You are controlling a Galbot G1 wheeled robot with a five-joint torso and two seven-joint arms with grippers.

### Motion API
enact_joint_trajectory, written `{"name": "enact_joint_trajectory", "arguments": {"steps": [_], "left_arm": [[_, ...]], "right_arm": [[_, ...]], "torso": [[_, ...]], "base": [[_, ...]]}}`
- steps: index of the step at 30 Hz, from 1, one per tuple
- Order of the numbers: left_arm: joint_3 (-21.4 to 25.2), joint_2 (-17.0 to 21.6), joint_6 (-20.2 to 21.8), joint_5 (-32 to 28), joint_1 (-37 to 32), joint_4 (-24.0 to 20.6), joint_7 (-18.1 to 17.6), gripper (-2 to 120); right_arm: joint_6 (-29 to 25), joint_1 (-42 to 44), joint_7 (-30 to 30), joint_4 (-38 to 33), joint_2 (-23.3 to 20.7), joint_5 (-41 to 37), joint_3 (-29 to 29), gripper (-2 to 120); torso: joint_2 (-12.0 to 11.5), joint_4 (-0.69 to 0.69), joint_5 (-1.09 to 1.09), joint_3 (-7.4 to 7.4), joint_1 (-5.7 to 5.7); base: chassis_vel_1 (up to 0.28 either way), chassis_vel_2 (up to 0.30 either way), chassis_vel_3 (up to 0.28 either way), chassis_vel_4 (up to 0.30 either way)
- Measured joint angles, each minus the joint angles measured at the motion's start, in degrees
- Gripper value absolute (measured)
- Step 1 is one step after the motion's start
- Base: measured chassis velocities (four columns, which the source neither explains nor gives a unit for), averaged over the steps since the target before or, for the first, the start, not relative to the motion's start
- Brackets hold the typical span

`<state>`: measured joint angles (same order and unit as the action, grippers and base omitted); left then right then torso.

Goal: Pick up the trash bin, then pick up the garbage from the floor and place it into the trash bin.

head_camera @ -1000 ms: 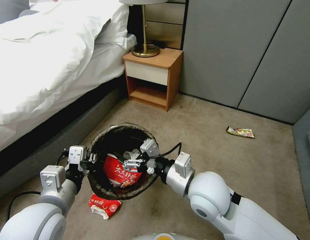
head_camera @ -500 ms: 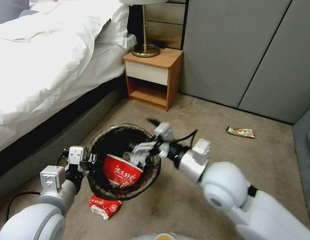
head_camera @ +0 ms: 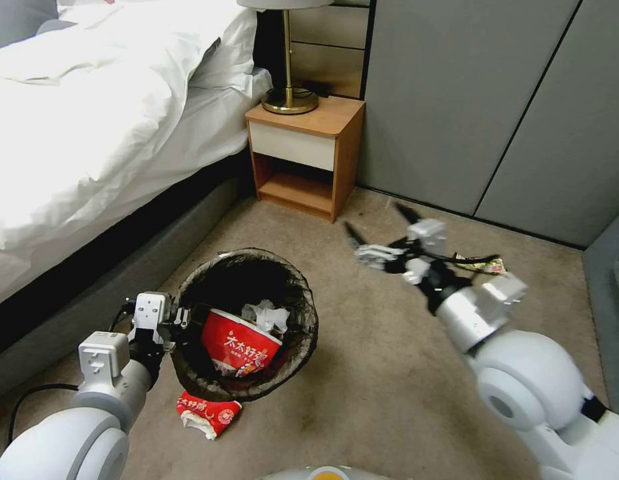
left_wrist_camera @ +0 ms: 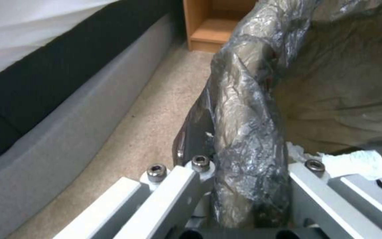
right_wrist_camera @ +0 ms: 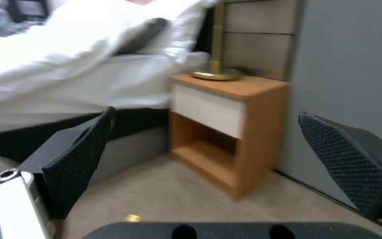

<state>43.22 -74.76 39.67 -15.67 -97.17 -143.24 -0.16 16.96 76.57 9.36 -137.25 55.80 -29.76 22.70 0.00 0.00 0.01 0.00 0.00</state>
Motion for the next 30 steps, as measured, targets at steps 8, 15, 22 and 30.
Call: {"name": "enact_joint_trajectory", "arguments": {"steps": [8, 15, 22, 30], "left_arm": [[0.0, -0.1, 0.0, -0.4, 0.3, 0.0, 0.2, 1], [0.0, -0.1, -0.1, -0.7, 0.4, 0.0, 0.2, 1], [0.0, -0.2, -0.2, -0.9, 0.5, 0.0, 0.2, 1], [0.3, -0.1, -0.7, -2.2, 0.6, 0.0, -0.9, 1]], "right_arm": [[-4.9, 11.8, -1.1, -0.8, 8.2, 9.7, 6.8, 100], [-6.8, 14.9, -1.4, 0.4, 13.1, 14.5, 7.7, 100], [-7.1, 15.5, -1.6, 1.6, 14.9, 15.9, 7.7, 100], [-6.6, 15.0, -1.5, 3.0, 15.8, 16.1, 6.8, 100]], "torso": [[0.0, 0.0, -0.02, 0.0, -0.01], [0.0, 0.01, -0.01, 0.0, 0.0], [0.0, 0.0, -0.01, 0.0, 0.0], [0.0, -0.02, -0.01, 0.0, -0.01]], "base": [[-0.048, -0.054, -0.056, -0.05], [-0.08, -0.08, -0.093, -0.104], [-0.114, -0.109, -0.114, -0.12], [-0.113, -0.112, -0.09, -0.107]]}}
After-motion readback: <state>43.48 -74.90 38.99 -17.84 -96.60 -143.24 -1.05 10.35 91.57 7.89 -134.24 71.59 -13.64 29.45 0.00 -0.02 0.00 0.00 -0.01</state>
